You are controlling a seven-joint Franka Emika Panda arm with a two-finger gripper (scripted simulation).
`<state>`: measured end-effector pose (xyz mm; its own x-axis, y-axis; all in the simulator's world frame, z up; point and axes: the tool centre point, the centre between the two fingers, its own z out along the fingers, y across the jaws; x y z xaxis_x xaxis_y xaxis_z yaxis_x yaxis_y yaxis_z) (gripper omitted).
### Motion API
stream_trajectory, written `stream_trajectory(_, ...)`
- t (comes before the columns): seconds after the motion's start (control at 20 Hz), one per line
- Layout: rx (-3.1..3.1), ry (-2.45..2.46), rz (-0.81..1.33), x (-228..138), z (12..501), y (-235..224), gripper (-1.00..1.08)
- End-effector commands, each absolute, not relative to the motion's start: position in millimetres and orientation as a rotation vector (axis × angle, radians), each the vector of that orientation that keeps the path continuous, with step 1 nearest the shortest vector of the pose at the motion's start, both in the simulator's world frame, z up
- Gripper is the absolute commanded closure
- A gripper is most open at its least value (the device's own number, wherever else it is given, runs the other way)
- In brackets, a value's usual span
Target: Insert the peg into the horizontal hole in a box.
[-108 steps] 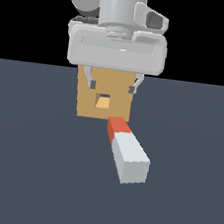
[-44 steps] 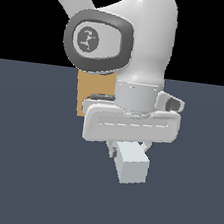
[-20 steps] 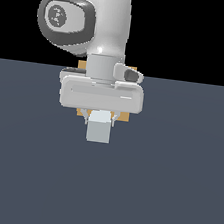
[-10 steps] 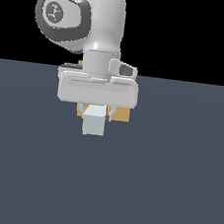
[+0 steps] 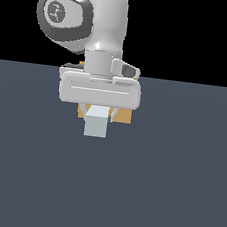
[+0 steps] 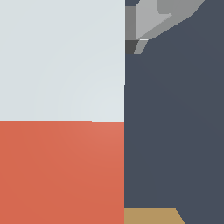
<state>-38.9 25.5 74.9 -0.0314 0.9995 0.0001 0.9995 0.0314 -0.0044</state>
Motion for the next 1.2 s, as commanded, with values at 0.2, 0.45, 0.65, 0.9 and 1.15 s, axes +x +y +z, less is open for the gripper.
stream_trajectory(0.2, -2.186, -2.256, 0.001, -38.7, 76.5, 39.2, 1.08)
stream_trajectory(0.45, -2.186, -2.256, -0.001, -40.2, 77.3, 71.3, 1.08)
stream_trajectory(0.65, -2.187, -2.257, -0.003, -41.3, 77.8, 106.1, 1.08)
stream_trajectory(0.9, -2.188, -2.257, -0.005, -41.3, 78.6, 135.0, 1.08)
stream_trajectory(1.15, -2.188, -2.258, -0.005, -41.0, 78.9, 144.9, 1.08)
